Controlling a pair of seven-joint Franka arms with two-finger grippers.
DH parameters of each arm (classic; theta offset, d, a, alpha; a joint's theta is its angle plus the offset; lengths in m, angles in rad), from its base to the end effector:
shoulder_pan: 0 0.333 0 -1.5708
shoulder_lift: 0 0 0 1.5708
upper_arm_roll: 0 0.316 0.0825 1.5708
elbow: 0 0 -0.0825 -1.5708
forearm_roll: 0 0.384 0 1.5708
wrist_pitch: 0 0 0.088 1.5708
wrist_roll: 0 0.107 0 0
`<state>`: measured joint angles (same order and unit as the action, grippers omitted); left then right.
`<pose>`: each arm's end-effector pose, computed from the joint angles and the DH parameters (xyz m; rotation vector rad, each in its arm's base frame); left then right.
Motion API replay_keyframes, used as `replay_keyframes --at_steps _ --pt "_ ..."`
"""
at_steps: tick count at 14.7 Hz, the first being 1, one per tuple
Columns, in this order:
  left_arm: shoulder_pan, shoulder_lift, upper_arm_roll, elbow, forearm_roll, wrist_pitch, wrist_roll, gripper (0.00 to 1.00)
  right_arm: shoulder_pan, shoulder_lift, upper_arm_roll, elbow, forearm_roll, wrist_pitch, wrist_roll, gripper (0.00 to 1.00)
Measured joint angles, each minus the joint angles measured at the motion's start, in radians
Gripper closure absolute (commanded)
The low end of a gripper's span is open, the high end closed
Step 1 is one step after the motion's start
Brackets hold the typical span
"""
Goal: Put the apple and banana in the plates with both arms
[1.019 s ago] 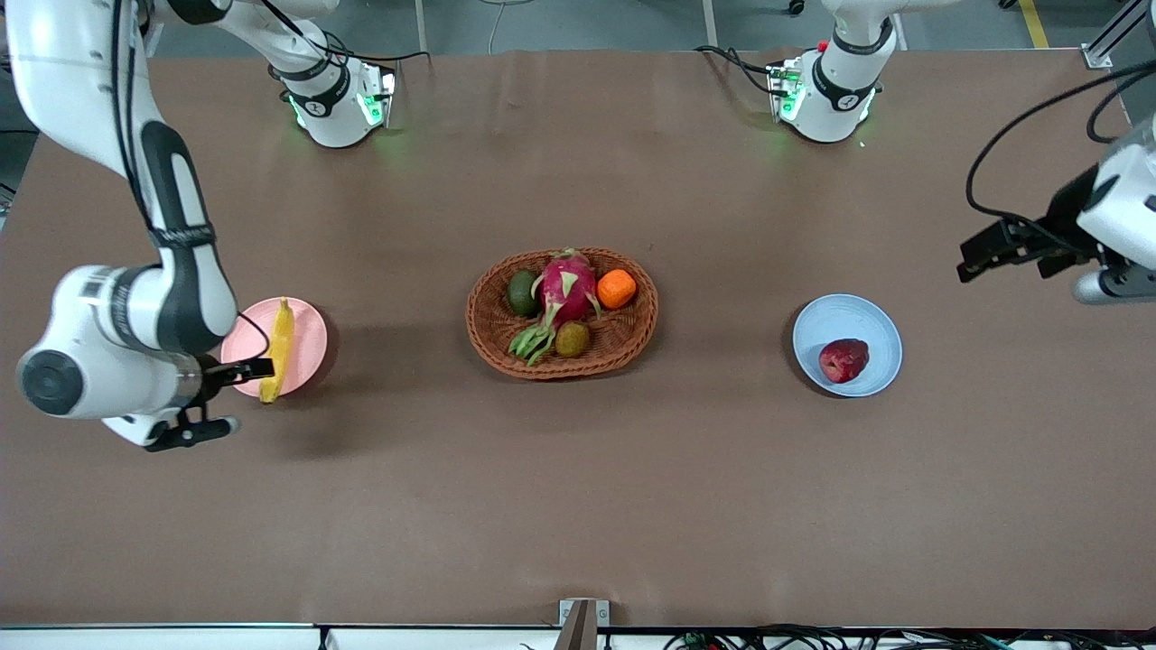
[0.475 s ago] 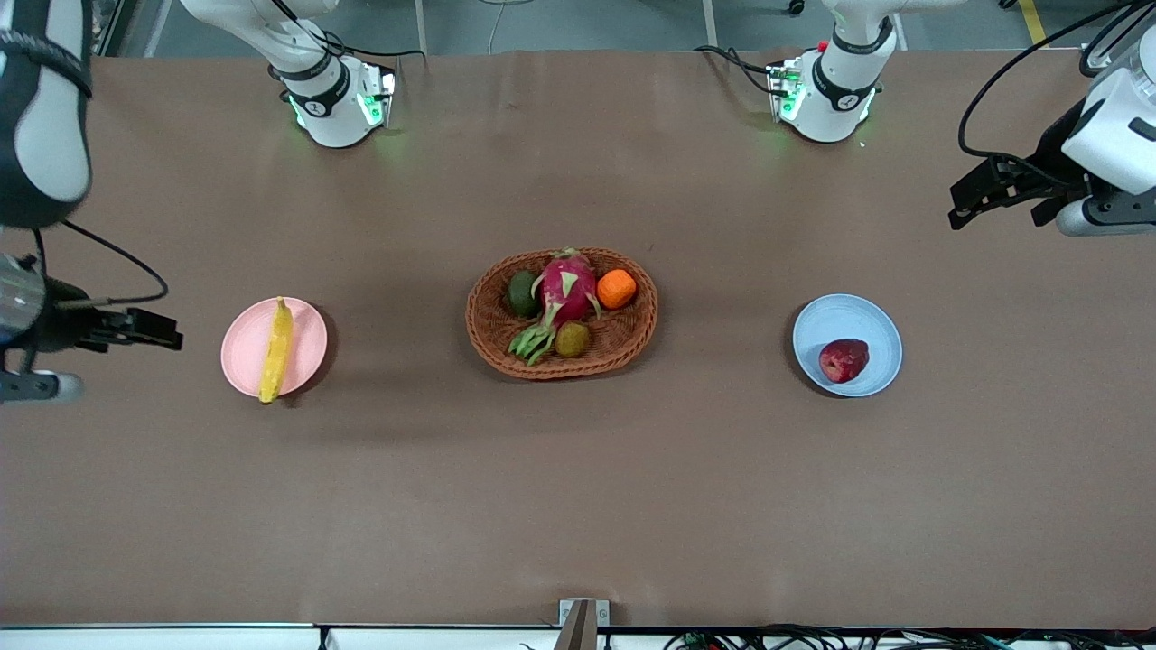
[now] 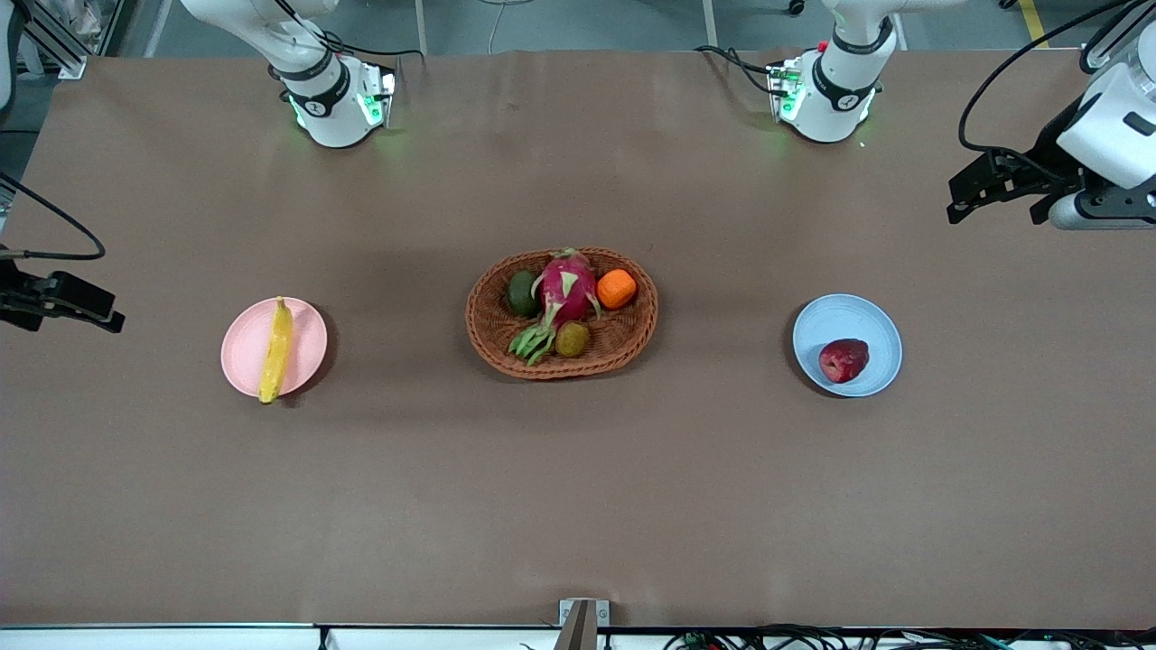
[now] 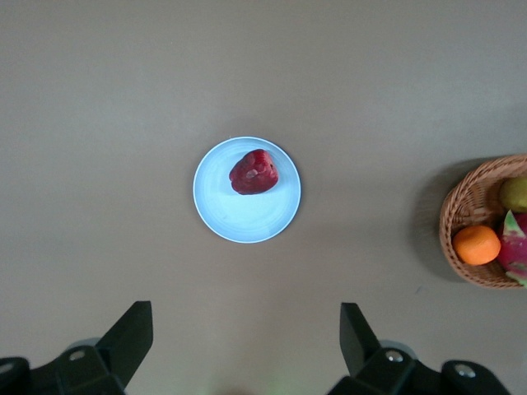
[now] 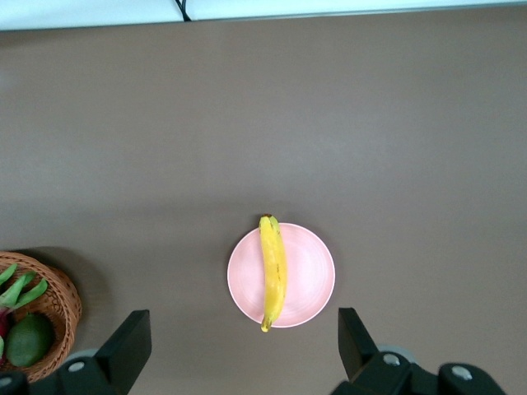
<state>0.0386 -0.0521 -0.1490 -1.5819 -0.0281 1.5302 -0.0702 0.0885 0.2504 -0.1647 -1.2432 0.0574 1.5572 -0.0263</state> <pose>0.5306 -0.0642 0.6438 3.1207 -0.0642 -0.0031 0.6281 -0.0264 0.6311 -3.1257 0.0638 -0.1055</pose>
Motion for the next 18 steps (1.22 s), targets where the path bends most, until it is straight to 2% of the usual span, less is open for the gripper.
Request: replay_keyframes --at_steps 3,7,11,16,18 --pt "0.030 0.000 0.004 0.000 0.001 -0.005 0.038 0.00 -0.014 -0.027 0.001 0.001 0.000 -0.001 0.001 0.00" --pt "0.028 -0.002 -0.017 0.000 0.011 -0.015 0.034 0.00 -0.090 -0.040 0.051 -0.017 0.000 0.009 0.000 0.00" --pt "0.026 -0.004 -0.047 0.000 0.017 -0.017 0.012 0.00 -0.138 -0.083 0.104 -0.076 0.000 0.037 0.000 0.00" --pt "0.028 -0.004 -0.040 0.003 0.018 -0.016 0.012 0.00 -0.139 -0.129 0.120 -0.128 -0.008 0.039 -0.007 0.00" --pt "0.028 -0.004 -0.039 0.004 0.024 -0.016 0.012 0.00 -0.139 -0.169 0.120 -0.196 -0.012 0.069 -0.008 0.00"
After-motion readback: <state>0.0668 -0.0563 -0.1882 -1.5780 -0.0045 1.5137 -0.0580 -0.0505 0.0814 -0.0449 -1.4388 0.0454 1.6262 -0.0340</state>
